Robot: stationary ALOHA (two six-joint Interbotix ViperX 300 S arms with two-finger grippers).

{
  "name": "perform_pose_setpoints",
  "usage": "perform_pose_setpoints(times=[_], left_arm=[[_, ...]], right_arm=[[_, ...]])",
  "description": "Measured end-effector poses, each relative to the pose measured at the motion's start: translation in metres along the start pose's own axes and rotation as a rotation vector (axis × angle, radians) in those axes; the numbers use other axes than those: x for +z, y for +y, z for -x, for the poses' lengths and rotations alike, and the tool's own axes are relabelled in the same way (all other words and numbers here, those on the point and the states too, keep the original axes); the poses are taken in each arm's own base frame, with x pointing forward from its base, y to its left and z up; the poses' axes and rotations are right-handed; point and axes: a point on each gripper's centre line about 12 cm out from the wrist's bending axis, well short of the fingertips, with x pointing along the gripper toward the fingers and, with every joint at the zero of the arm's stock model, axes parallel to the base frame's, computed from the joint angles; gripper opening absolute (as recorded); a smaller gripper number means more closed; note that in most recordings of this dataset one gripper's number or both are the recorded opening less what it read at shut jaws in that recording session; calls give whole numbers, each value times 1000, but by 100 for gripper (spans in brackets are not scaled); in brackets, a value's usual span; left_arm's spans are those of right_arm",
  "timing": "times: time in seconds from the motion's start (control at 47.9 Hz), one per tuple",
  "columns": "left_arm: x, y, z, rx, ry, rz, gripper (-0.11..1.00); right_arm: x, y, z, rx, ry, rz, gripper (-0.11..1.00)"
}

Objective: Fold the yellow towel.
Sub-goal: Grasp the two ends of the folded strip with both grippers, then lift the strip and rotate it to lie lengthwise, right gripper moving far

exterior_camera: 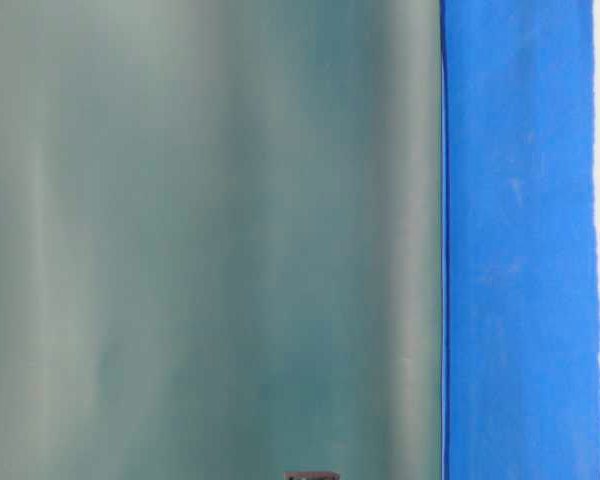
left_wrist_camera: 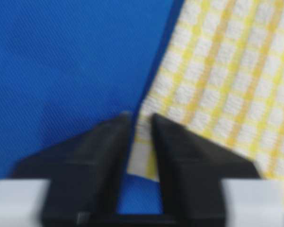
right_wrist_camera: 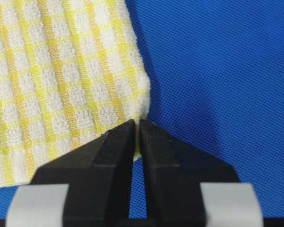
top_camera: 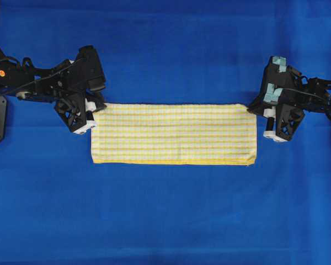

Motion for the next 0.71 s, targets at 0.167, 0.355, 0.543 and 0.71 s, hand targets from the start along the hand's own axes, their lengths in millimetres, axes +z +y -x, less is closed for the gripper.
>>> perform_pose_setpoints(times=[0.167,0.355,0.543,0.71], left_arm=[[3,-3,0,-1,17,-5,2],[6,-4,9,-2,26,-9,2],[22,-9,36,-16,-12,-26,2],[37,-15,62,-37,-77,-54,2]], right_arm=[[0,0,1,1,-1,3,3],[9,2,10,15,-46,3,3],[23,3,33,37,-96,2,3],[37,8,58,70,-147,23,3]])
